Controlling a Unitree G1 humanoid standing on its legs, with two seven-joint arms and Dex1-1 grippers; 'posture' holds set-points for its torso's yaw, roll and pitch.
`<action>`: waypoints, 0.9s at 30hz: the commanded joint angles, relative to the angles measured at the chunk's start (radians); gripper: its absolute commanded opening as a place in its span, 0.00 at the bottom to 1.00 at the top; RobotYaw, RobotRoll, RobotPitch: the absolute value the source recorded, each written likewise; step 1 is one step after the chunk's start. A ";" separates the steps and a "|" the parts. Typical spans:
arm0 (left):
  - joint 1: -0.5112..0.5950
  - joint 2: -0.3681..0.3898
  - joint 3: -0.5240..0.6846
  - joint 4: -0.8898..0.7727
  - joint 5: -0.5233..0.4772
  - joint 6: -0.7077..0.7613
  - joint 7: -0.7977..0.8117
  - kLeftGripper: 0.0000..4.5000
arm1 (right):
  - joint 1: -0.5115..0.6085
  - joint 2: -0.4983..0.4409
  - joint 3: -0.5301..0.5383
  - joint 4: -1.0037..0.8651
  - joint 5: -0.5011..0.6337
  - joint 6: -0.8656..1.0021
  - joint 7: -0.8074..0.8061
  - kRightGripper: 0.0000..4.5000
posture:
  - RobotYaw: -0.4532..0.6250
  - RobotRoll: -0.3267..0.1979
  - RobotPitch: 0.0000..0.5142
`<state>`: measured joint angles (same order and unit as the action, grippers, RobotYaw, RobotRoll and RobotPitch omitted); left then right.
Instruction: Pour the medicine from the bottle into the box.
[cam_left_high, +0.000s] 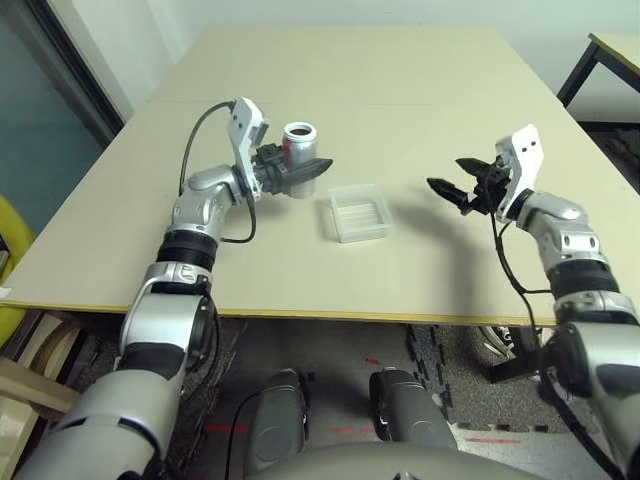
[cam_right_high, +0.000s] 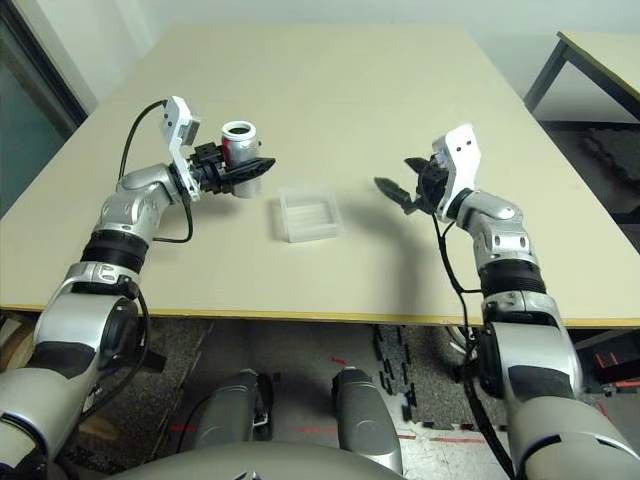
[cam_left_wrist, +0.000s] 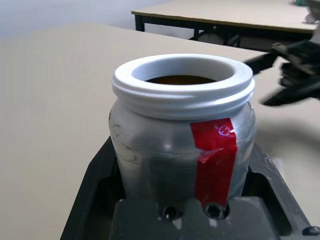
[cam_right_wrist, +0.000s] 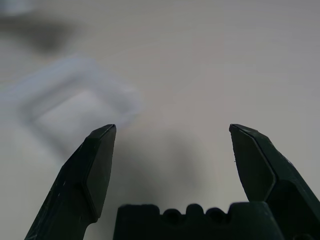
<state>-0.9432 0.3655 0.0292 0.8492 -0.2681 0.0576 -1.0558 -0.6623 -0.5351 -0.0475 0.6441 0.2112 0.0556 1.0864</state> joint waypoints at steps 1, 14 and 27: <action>-0.061 0.012 -0.004 0.059 0.037 -0.036 -0.001 0.62 | 0.021 -0.012 0.028 -0.088 0.047 0.026 0.126 1.00 | 0.24 0.62 0.10; -0.168 0.011 -0.050 0.180 0.132 -0.105 -0.039 0.62 | 0.023 0.008 0.055 -0.144 0.077 0.085 0.192 1.00 | 0.24 0.62 0.11; -0.365 0.018 -0.661 0.333 0.948 -0.684 0.573 0.62 | 0.038 0.051 0.040 -0.138 0.093 0.111 0.135 1.00 | 0.24 0.62 0.10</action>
<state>-1.2593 0.3854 -0.5445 1.1722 0.5401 -0.5480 -0.6151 -0.6268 -0.4906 -0.0008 0.4989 0.2937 0.1551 1.2310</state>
